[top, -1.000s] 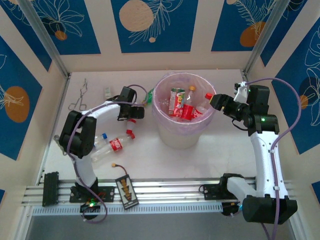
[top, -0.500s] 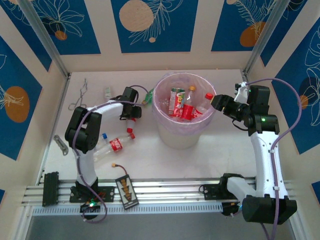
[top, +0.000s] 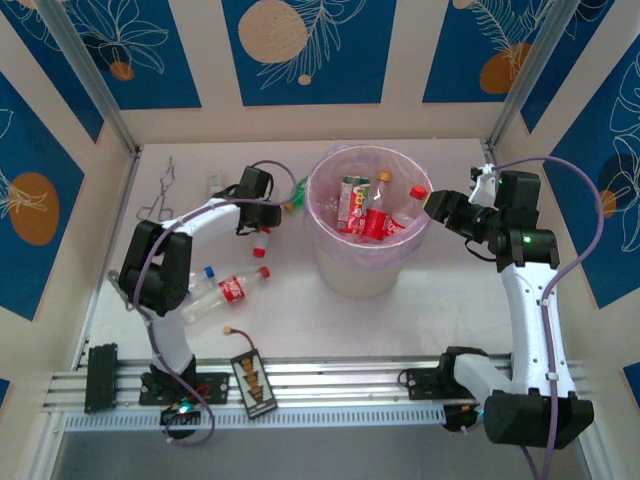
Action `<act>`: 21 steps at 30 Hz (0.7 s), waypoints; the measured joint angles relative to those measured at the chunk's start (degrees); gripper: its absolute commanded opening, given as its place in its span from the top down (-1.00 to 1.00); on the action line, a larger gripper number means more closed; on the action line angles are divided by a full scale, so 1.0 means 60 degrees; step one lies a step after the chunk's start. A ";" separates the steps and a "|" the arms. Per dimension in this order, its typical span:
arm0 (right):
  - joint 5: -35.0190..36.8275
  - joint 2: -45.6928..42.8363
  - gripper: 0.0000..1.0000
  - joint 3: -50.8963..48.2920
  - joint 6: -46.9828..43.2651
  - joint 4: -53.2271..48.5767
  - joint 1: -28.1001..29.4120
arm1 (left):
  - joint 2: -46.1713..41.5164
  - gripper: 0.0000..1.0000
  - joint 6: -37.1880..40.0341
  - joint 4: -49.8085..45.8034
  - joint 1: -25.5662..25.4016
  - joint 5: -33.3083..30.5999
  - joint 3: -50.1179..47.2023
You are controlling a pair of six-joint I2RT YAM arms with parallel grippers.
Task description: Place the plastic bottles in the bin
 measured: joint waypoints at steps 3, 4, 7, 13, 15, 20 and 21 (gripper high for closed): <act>0.0000 0.0000 0.00 0.0000 0.0000 0.0000 0.0000 | -0.0397 0.11 0.0000 -0.0011 0.0004 -0.0004 0.0000; -0.0007 0.0000 0.01 -0.0007 0.0004 0.0000 0.0000 | -0.0561 0.10 0.0000 -0.0018 0.0007 -0.0004 0.0000; -0.0044 0.0000 0.01 -0.0015 0.0000 0.0004 0.0000 | -0.1104 0.07 0.0047 -0.0222 0.0007 -0.0047 0.0022; -0.0171 0.0000 0.02 -0.0033 0.0004 0.0062 0.0000 | -0.2707 0.02 0.0361 -0.0991 0.0000 -0.0175 0.0459; -0.0219 -0.0004 0.01 -0.0084 0.0004 0.0131 0.0000 | -0.3289 0.02 0.0550 -0.1395 -0.0131 -0.0233 0.0943; -0.0248 -0.0004 0.01 -0.0153 0.0007 0.0237 0.0000 | -0.4481 0.03 0.1013 -0.1851 -0.0900 -0.0674 0.2211; -0.0248 -0.0004 0.02 -0.0153 0.0007 0.0251 0.0000 | -0.4721 0.05 0.1071 -0.1887 -0.1129 -0.0758 0.2382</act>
